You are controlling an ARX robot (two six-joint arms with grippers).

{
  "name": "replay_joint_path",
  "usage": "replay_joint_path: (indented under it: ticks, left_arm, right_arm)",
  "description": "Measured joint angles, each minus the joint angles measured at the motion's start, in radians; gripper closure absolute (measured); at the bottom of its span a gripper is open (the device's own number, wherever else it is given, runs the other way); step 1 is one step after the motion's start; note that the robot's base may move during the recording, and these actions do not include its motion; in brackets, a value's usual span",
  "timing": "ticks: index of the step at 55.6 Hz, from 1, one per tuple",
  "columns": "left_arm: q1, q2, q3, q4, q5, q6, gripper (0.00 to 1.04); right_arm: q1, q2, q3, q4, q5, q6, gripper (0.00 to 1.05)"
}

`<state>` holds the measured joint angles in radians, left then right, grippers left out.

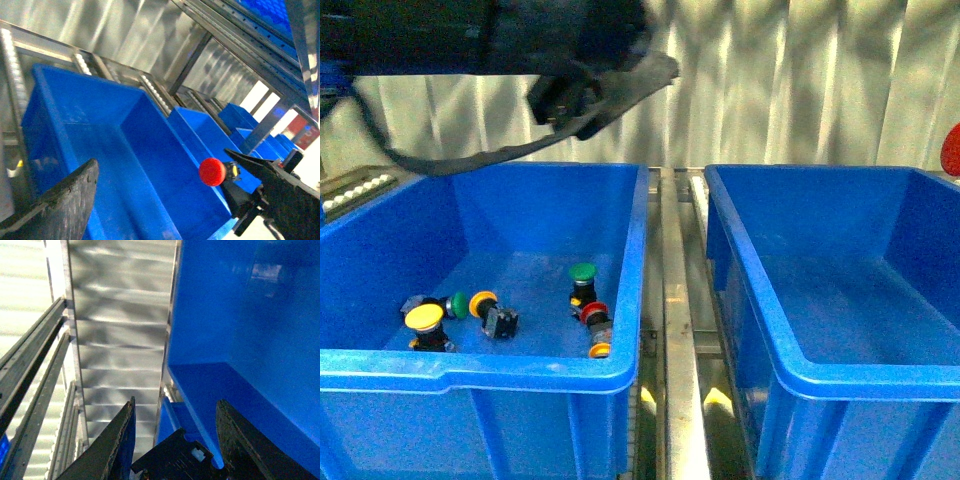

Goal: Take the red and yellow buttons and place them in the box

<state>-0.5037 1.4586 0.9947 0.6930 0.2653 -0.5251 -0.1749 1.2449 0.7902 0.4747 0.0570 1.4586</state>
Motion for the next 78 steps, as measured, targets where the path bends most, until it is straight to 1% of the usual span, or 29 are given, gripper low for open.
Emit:
replay_joint_path:
  ticks: [5, 6, 7, 8, 9, 10, 11, 13, 15, 16, 19, 22, 23, 26, 27, 32, 36, 50, 53, 55, 59, 64, 65, 68, 70, 74, 78]
  left_arm:
    - [0.036, -0.142, -0.188, 0.034, -0.070, -0.008, 0.08]
    - [0.030, -0.178, -0.226, 0.007, -0.154, 0.019, 0.10]
    - [0.019, -0.222, -0.259, -0.065, -0.293, 0.072, 0.15]
    - [0.018, -0.239, -0.273, -0.090, -0.315, 0.095, 0.17]
    - [0.018, -0.275, -0.305, -0.130, -0.415, 0.154, 0.21]
    - [0.019, -0.312, -0.341, -0.163, -0.487, 0.203, 0.24]
    - [0.023, -0.341, -0.371, -0.180, -0.533, 0.225, 0.27]
    - [0.043, -0.423, -0.456, -0.208, -0.627, 0.323, 0.34]
    - [0.060, -0.475, -0.507, -0.218, -0.649, 0.365, 0.39]
    - [0.078, -0.527, -0.552, -0.228, -0.657, 0.389, 0.43]
    - [0.111, -0.624, -0.628, -0.254, -0.652, 0.436, 0.51]
    - [0.146, -0.751, -0.719, -0.292, -0.623, 0.466, 0.62]
    - [0.148, -0.772, -0.733, -0.302, -0.621, 0.472, 0.64]
    - [0.169, -0.907, -0.815, -0.370, -0.591, 0.490, 0.75]
    - [0.172, -0.918, -0.822, -0.375, -0.591, 0.490, 0.76]
    - [0.224, -1.065, -0.901, -0.424, -0.528, 0.504, 0.93]
    - [0.261, -1.113, -0.909, -0.436, -0.499, 0.505, 1.03]
    - [0.363, -1.206, -0.941, -0.493, -0.399, 0.513, 1.02]
    - [0.409, -1.225, -0.946, -0.508, -0.326, 0.514, 1.02]
    - [0.464, -1.240, -0.950, -0.518, -0.276, 0.515, 1.02]
    - [0.496, -1.258, -0.958, -0.521, -0.276, 0.514, 1.02]
    - [0.498, -1.287, -0.974, -0.524, -0.265, 0.515, 1.02]
    - [0.499, -1.299, -0.974, -0.534, -0.264, 0.515, 1.02]
    - [0.499, -1.381, -0.974, -0.650, -0.265, 0.515, 1.02]
    - [0.500, -1.421, -0.974, -0.686, -0.265, 0.515, 1.02]
    - [0.500, -1.440, -0.974, -0.693, -0.264, 0.515, 1.02]
    - [0.501, -1.444, -0.974, -0.693, -0.266, 0.515, 0.89]
  right_arm:
    - [0.033, -0.019, -0.003, -0.014, 0.040, -0.025, 0.64]
    - [0.040, -0.020, -0.005, -0.019, 0.052, -0.032, 0.64]
    - [0.047, -0.023, -0.009, -0.021, 0.061, -0.038, 0.64]
    - [0.050, -0.023, -0.011, -0.021, 0.065, -0.039, 0.64]
    - [0.056, -0.025, -0.013, -0.023, 0.071, -0.043, 0.64]
    - [0.062, -0.027, -0.015, -0.025, 0.076, -0.045, 0.64]
    - [0.065, -0.027, -0.016, -0.026, 0.078, -0.047, 0.64]
    - [0.077, -0.031, -0.022, -0.029, 0.089, -0.054, 0.64]
    - [0.084, -0.034, -0.026, -0.031, 0.100, -0.058, 0.64]
    - [0.088, -0.037, -0.028, -0.031, 0.109, -0.063, 0.65]
    - [0.098, -0.046, -0.033, -0.034, 0.138, -0.072, 0.65]
    - [0.114, -0.055, -0.035, -0.034, 0.158, -0.085, 0.65]
    - [0.118, -0.056, -0.035, -0.034, 0.162, -0.086, 0.65]
    - [0.145, -0.066, -0.045, -0.034, 0.177, -0.101, 0.65]
    - [0.148, -0.068, -0.048, -0.034, 0.180, -0.104, 0.65]
    - [0.175, -0.081, -0.061, -0.034, 0.211, -0.123, 0.65]
    - [0.190, -0.086, -0.069, -0.034, 0.243, -0.139, 0.65]
    - [0.259, -0.100, -0.100, -0.008, 0.287, -0.179, 0.65]
    - [0.266, -0.105, -0.106, -0.003, 0.292, -0.189, 0.65]
    - [0.269, -0.112, -0.113, 0.002, 0.295, -0.197, 0.65]
    - [0.273, -0.121, -0.120, 0.003, 0.297, -0.203, 0.65]
    - [0.273, -0.129, -0.128, 0.003, 0.304, -0.212, 0.65]
    - [0.273, -0.129, -0.129, 0.003, 0.306, -0.214, 0.65]
    - [0.273, -0.132, -0.131, 0.003, 0.306, -0.222, 0.65]
    - [0.273, -0.134, -0.131, 0.003, 0.306, -0.224, 0.65]
    - [0.273, -0.139, -0.132, 0.005, 0.313, -0.238, 0.65]
    - [0.274, -0.142, -0.132, 0.010, 0.318, -0.254, 0.65]
